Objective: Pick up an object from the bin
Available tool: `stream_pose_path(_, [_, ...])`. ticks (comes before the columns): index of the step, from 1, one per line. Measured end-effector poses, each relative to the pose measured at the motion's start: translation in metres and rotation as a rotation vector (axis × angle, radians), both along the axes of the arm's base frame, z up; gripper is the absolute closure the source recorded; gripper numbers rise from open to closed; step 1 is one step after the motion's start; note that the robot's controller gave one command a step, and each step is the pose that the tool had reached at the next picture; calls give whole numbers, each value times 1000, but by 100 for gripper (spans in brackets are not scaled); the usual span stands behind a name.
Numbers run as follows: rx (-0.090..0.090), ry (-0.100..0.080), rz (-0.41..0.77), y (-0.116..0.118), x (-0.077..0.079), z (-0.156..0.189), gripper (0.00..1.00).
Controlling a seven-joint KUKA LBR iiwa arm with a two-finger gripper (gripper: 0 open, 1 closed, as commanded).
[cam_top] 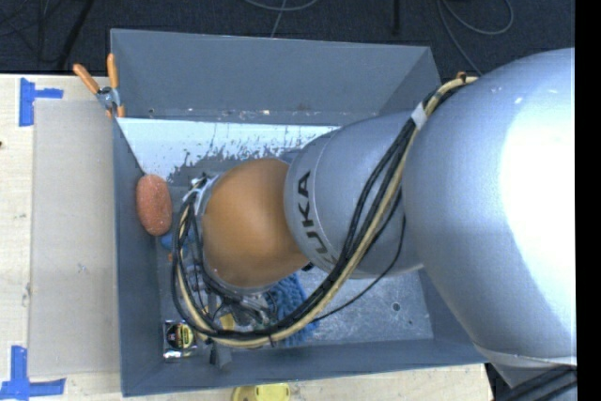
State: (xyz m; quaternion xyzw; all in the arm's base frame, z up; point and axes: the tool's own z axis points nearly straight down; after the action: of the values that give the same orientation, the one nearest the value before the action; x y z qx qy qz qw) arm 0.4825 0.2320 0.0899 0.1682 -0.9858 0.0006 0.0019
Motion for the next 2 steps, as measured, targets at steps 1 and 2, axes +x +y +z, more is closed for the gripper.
stream_pose_path(1, [1, -5, -258, 3, -11, -20, 100])
stream_pose_path(2, [1, -5, -259, 3, -11, -20, 100])
